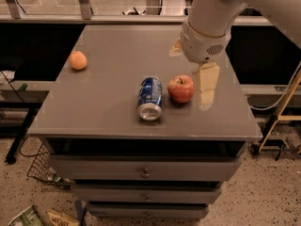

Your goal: Pick pepsi can

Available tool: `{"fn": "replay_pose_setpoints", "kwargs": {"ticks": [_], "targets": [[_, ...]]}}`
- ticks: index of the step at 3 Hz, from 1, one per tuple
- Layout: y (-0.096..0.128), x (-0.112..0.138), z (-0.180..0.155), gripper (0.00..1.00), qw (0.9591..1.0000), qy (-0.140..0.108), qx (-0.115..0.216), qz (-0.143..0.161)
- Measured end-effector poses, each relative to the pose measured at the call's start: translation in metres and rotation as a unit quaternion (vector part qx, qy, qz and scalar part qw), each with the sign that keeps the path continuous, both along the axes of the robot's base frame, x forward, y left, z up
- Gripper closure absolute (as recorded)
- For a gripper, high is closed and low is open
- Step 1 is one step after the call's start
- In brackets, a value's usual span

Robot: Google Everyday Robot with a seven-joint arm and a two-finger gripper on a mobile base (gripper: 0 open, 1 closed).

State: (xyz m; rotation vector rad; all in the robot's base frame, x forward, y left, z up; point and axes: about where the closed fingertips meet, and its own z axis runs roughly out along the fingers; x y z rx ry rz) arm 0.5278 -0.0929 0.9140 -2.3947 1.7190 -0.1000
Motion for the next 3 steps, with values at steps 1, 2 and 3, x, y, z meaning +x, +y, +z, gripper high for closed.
{"fn": "replay_pose_setpoints", "kwargs": {"ticks": [1, 2, 3], "targets": [[0.027, 0.013, -0.012, 0.0, 0.999, 0.001, -0.017, 0.042], [0.045, 0.016, -0.02, 0.0, 0.9969, 0.0, -0.031, 0.072], [0.061, 0.012, -0.036, 0.0, 0.9944, 0.012, -0.043, 0.096]]}}
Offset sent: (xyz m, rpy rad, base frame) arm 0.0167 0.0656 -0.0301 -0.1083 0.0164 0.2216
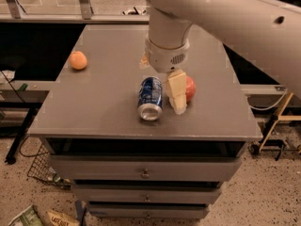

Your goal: Pick pepsi can

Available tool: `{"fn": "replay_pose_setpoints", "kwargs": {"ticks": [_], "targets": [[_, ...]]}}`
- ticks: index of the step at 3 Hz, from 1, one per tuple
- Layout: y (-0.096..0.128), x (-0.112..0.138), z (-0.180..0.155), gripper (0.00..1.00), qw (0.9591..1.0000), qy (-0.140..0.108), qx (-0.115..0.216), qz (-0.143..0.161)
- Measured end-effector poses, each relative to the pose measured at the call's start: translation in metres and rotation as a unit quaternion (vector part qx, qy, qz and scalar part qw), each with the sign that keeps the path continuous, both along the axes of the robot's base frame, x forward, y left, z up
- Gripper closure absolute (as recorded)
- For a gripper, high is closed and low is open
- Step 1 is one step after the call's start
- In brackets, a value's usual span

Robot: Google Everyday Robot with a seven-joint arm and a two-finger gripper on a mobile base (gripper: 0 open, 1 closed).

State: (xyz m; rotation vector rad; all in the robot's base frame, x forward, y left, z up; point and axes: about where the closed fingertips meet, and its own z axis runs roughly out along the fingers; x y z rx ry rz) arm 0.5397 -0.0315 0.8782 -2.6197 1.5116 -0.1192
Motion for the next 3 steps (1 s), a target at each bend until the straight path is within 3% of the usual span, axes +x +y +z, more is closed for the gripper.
{"fn": "replay_pose_setpoints", "kwargs": {"ticks": [1, 3], "targets": [[0.013, -0.007, -0.011, 0.0, 0.9998, 0.012, -0.002, 0.017], [0.028, -0.016, -0.034, 0.41, 0.9991, 0.036, -0.017, 0.018]]}}
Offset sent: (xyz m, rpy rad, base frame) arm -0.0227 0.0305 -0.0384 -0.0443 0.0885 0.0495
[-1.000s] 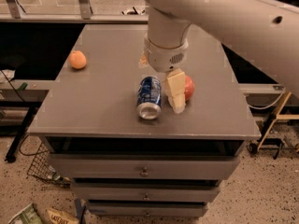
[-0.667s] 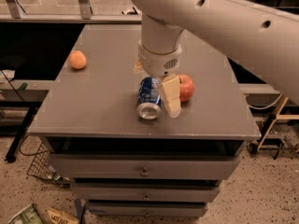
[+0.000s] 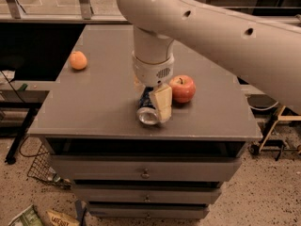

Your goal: Pick pepsi can

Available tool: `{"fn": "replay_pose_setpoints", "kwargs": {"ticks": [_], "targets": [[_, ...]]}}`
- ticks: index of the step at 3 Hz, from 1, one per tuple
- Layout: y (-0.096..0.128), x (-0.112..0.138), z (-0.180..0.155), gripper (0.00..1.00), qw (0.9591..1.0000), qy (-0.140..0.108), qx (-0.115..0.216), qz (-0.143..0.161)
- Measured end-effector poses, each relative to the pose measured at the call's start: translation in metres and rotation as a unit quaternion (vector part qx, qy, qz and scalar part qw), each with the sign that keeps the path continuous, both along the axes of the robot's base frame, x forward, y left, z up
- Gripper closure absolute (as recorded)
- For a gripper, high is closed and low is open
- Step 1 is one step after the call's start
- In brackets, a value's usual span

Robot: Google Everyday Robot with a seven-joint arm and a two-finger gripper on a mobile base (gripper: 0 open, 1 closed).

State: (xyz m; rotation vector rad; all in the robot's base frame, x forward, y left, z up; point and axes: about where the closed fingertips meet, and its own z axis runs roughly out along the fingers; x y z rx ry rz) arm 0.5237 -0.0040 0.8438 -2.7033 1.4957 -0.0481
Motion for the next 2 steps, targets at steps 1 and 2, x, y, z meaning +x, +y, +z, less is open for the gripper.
{"fn": "replay_pose_setpoints", "kwargs": {"ticks": [1, 2], "targets": [[0.002, 0.0, -0.001, 0.64, 1.0, 0.003, -0.001, 0.0], [0.009, -0.001, 0.015, 0.88, 0.9998, -0.006, 0.011, 0.012]]}}
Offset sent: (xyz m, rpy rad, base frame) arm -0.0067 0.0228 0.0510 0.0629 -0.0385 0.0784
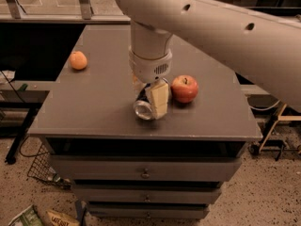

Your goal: Pick pepsi can

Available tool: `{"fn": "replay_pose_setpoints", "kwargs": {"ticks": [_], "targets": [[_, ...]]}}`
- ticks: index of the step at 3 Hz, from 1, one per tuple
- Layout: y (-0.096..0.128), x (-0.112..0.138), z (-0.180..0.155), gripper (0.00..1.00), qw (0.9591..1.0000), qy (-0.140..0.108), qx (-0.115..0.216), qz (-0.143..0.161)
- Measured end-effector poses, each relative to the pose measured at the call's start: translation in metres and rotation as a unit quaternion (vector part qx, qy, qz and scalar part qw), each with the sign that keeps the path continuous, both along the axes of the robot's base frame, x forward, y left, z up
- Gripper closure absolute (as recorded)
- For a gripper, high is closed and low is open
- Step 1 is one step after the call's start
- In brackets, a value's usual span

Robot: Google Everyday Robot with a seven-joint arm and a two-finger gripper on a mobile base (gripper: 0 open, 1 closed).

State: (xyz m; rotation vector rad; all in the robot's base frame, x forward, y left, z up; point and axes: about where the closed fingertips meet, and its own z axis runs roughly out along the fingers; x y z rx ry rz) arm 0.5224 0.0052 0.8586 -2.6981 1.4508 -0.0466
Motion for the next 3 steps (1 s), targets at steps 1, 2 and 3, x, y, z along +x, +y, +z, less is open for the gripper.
{"fn": "replay_pose_setpoints", "kwargs": {"ticks": [1, 2, 3], "targets": [[0.01, -0.003, 0.031, 1.0, 0.9993, -0.021, 0.021, 0.022], [0.019, -0.007, 0.062, 1.0, 0.9972, -0.041, 0.046, 0.042], [0.025, -0.009, 0.083, 1.0, 0.9946, -0.053, 0.069, 0.056]]}}
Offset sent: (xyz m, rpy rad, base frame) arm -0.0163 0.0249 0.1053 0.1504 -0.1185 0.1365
